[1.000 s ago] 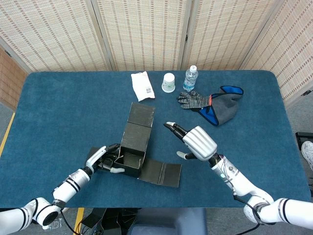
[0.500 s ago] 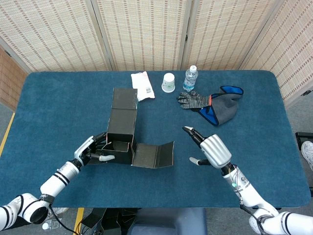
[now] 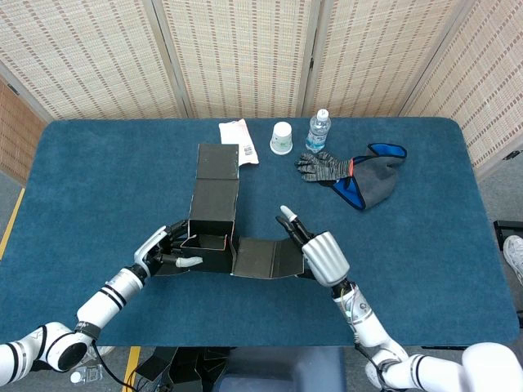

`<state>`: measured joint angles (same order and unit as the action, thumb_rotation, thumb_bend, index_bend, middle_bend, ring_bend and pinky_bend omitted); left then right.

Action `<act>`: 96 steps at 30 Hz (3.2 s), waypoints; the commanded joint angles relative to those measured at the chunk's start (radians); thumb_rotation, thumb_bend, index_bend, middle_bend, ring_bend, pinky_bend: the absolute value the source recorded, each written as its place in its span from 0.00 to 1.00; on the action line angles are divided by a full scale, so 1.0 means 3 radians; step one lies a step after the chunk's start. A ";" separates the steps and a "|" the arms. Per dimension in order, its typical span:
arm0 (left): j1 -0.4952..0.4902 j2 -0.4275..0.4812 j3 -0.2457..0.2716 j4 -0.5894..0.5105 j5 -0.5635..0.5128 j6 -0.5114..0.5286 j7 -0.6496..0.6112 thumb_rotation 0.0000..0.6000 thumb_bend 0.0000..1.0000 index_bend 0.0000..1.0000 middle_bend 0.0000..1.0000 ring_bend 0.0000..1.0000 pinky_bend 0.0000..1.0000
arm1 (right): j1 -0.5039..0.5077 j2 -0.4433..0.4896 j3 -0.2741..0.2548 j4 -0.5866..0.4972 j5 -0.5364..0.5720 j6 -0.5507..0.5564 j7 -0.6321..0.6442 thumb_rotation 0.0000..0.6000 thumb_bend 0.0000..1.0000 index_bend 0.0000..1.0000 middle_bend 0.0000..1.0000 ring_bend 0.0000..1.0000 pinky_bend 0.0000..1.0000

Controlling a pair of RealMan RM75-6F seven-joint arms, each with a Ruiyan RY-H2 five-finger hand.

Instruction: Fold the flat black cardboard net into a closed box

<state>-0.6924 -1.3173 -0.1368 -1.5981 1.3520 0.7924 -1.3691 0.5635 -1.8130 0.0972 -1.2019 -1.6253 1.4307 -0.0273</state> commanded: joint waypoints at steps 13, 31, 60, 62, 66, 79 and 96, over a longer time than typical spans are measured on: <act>0.0023 -0.0096 -0.0057 -0.0097 -0.0037 -0.0112 0.0263 1.00 0.11 0.29 0.27 0.58 0.77 | 0.0232 -0.0731 0.0245 0.0881 -0.0169 0.0332 0.0249 1.00 0.02 0.00 0.00 0.65 1.00; 0.0053 -0.0243 -0.0056 -0.0031 0.0098 -0.0057 0.0504 1.00 0.11 0.29 0.27 0.58 0.77 | 0.0634 -0.0753 0.0309 0.0970 -0.0285 0.0140 0.0108 1.00 0.05 0.00 0.04 0.65 1.00; 0.0071 -0.0280 0.0013 0.0043 0.0256 -0.0014 0.0361 1.00 0.11 0.28 0.27 0.58 0.77 | 0.0597 -0.0793 0.0322 0.0964 -0.0129 0.0308 0.0219 1.00 0.00 0.00 0.00 0.56 1.00; 0.0070 -0.0278 0.0019 0.0047 0.0264 -0.0013 0.0351 1.00 0.11 0.28 0.27 0.58 0.77 | 0.0574 -0.0757 0.0324 0.0887 -0.0101 0.0291 0.0199 1.00 0.00 0.00 0.00 0.55 1.00; 0.0061 -0.0282 0.0025 0.0058 0.0268 -0.0017 0.0340 1.00 0.11 0.28 0.27 0.58 0.77 | 0.0574 -0.0743 0.0328 0.0875 -0.0111 0.0315 0.0212 1.00 0.00 0.00 0.00 0.55 1.00; 0.0059 -0.0288 0.0053 0.0074 0.0253 -0.0024 0.0349 1.00 0.11 0.28 0.27 0.58 0.77 | 0.0525 -0.0512 0.0345 0.0490 -0.0046 0.0206 0.0117 1.00 0.00 0.00 0.00 0.50 1.00; 0.0034 -0.0258 0.0044 0.0051 0.0268 -0.0016 0.0331 1.00 0.11 0.27 0.27 0.58 0.77 | 0.0748 -0.0588 0.0138 0.0969 -0.0453 0.0287 0.0322 1.00 0.00 0.13 0.16 0.60 1.00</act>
<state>-0.6823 -1.3948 -0.1237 -1.5828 1.4325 0.7876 -1.2698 0.7801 -1.9938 0.1463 -0.9172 -1.7524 1.5187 0.0622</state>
